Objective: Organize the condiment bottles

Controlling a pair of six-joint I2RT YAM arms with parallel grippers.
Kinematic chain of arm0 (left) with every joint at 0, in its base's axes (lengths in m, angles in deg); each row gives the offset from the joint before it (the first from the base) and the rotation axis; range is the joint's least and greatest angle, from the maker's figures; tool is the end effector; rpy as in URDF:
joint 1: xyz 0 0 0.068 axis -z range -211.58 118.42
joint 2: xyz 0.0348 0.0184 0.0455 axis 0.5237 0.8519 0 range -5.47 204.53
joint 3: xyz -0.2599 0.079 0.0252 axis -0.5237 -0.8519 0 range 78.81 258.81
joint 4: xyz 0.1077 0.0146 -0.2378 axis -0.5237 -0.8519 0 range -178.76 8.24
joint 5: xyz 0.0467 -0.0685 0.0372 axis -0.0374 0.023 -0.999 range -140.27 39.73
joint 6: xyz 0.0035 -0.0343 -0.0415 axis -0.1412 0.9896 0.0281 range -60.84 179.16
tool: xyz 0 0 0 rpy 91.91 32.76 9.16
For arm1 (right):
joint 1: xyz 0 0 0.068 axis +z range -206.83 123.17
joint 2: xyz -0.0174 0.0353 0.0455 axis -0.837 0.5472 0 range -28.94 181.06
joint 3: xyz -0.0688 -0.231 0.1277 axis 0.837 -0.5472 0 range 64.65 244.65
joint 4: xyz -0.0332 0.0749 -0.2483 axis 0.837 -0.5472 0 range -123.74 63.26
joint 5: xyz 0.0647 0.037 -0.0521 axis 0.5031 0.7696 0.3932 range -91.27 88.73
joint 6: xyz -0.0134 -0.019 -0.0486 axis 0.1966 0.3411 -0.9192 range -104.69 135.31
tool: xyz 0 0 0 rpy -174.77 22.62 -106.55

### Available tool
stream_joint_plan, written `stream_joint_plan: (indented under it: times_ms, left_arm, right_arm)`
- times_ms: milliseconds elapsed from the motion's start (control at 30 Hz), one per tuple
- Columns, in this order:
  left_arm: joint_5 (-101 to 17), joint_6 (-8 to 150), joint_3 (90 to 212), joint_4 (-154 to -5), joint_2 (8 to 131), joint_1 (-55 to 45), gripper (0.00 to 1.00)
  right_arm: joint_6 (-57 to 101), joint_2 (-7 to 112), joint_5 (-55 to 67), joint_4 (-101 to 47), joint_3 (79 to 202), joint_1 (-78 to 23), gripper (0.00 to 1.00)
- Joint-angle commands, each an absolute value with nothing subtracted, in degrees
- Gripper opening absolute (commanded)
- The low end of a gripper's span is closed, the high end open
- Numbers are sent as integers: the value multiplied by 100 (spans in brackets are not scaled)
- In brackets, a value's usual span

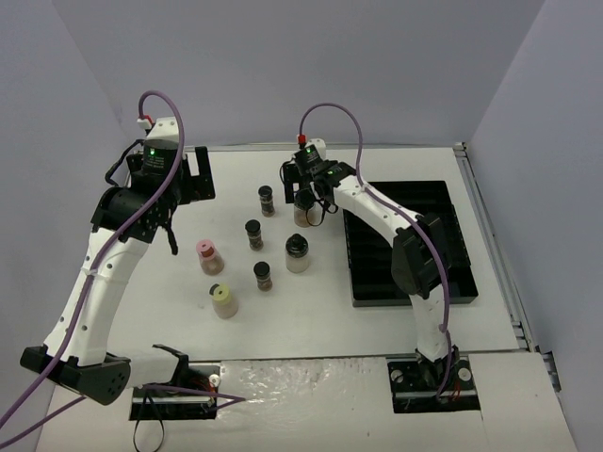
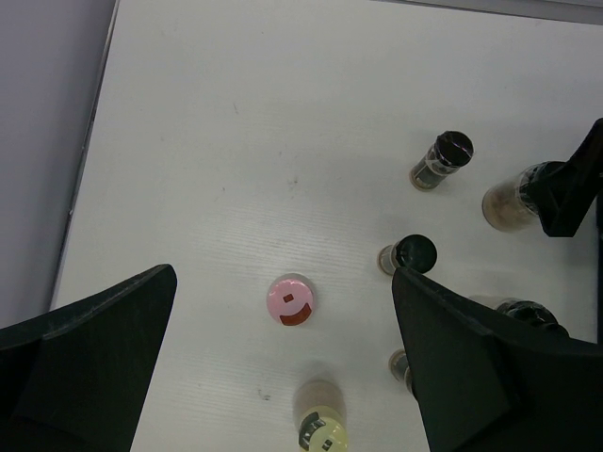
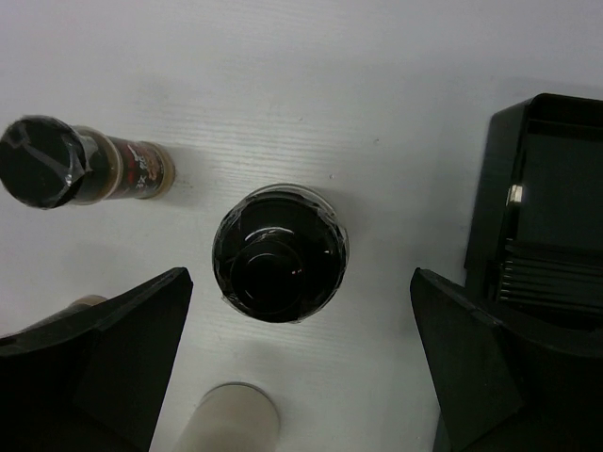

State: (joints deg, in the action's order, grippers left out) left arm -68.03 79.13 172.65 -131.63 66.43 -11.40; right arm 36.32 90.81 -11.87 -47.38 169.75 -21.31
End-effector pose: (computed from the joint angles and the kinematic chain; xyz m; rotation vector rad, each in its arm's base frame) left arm 0.2273 -0.0719 0.4611 -0.1868 2.0267 -0.1211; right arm 0.4044 0.2806 0.2758 -0.1727 2.1903 0.3584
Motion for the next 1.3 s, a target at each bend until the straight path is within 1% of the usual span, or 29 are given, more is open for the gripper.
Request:
stream_joint_plan:
  times_ms: [0, 233, 533, 767, 833, 900, 933, 1267]
  left_arm:
    - [-6907, 7869, 17296, -12844, 6545, -1128, 97]
    - [-6961, 7850, 17270, -12840, 6560, -1128, 97]
    - [-6952, 7838, 17229, -12826, 6519, -1128, 97]
    - [-6988, 7823, 17223, -12853, 6463, -1129, 97]
    - [-6995, 7823, 17216, -12860, 6436, -1136, 97]
    - [-6996, 7815, 17206, -12869, 6423, -1137, 97]
    - [-7001, 7814, 17200, -12875, 6417, -1137, 97]
    - [-6965, 7827, 17197, -12874, 6405, -1132, 97]
  right_arm:
    - [3684, 9145, -1491, -4477, 16944, -2031, 99]
    - [3725, 9358, -1562, -4470, 16936, -2018, 98]
    - [3593, 9457, -1677, -4200, 16888, -1971, 95]
    - [3538, 9562, -1682, -4071, 16924, -1955, 88]
    - [3558, 9575, -1675, -4064, 16924, -1949, 82]
    - [3562, 9595, -1665, -4072, 16915, -1947, 73]
    - [3567, 9584, -1665, -4072, 16910, -1942, 72]
    - [3601, 9473, -1818, -4072, 16718, -1921, 71]
